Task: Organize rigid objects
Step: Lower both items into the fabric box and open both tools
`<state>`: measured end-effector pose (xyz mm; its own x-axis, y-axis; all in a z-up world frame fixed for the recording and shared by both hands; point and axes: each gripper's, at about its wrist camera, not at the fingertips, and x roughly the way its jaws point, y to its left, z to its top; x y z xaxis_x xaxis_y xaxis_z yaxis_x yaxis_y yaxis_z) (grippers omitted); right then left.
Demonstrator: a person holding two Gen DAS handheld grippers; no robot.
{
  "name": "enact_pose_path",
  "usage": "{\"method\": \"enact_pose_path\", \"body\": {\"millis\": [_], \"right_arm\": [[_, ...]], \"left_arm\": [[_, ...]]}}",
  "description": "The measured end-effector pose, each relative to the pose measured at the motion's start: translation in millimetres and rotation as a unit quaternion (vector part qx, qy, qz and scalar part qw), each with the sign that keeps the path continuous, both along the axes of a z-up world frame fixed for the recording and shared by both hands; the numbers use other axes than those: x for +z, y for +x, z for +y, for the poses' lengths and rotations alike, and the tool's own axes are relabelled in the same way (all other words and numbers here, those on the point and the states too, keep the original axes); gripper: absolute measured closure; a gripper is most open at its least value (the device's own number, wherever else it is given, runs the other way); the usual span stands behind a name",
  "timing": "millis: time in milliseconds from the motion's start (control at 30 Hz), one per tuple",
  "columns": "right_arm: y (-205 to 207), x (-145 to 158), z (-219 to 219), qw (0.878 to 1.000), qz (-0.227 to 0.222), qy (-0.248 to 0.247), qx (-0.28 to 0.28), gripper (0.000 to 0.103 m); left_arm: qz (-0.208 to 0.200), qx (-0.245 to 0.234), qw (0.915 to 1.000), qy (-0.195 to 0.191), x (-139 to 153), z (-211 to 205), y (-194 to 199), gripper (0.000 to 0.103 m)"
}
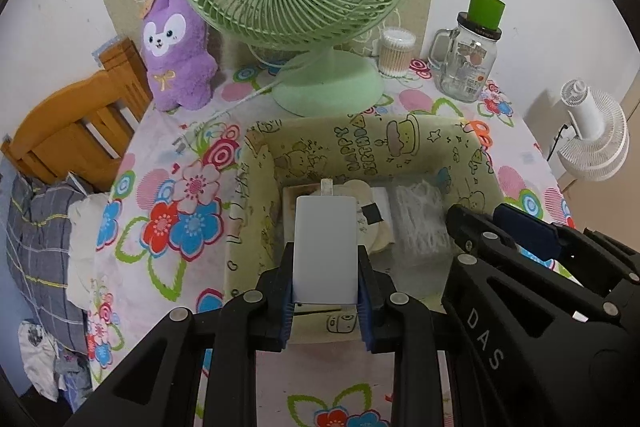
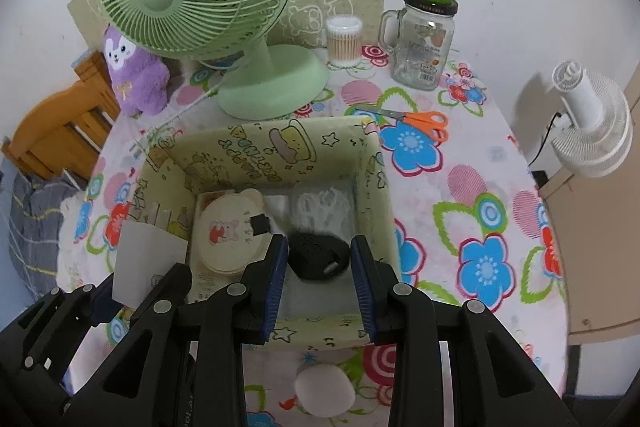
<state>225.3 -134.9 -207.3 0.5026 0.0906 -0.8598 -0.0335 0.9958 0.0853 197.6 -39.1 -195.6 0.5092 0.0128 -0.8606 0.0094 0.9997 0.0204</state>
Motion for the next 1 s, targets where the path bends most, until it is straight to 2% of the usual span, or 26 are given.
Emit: {"method": "enact_pose_path", "body": {"millis": [100,167,233,433,867,1000], "right_arm": [[-0.3,1.6,-1.7,1.0,-0.001,-0.011,-0.002,0.059],[-0.6,2.4,-4.6,1.0,-0.003,-0.015,-0.007,0.047],[-0.6,2.3,-8.3,1.0,-0.003,-0.017,-0.013,0.045],[2.2,-0.9,-20.9,0.999,0.0,-0.029,-0.034,0.041],[-2.8,-19.9,-41.7,0.997,0.022,-0.05,-0.061,0.041],[-3.7,-23.4,-42.9,0.997,0.026,-0.043,-0.067,0.041]], "left_arm": [[0.001,0.0,1.0,-0.002,-1.7,-0.5,2.6,0.078],[0.001,-0.003,1.0,-0.002,-3.2,-2.0,5.4,0.078],[0.001,-0.006,1.0,-0.003,-4.4,-4.3,7.7,0.078],[0.009,-0.019,0.9997,-0.008,-11.7,-16.0,14.2,0.078],[0.033,-0.05,0.9981,-0.011,-35.0,-39.5,18.3,0.077],[0.022,-0.055,0.9982,0.001,-34.3,-39.8,16.5,0.063]]}}
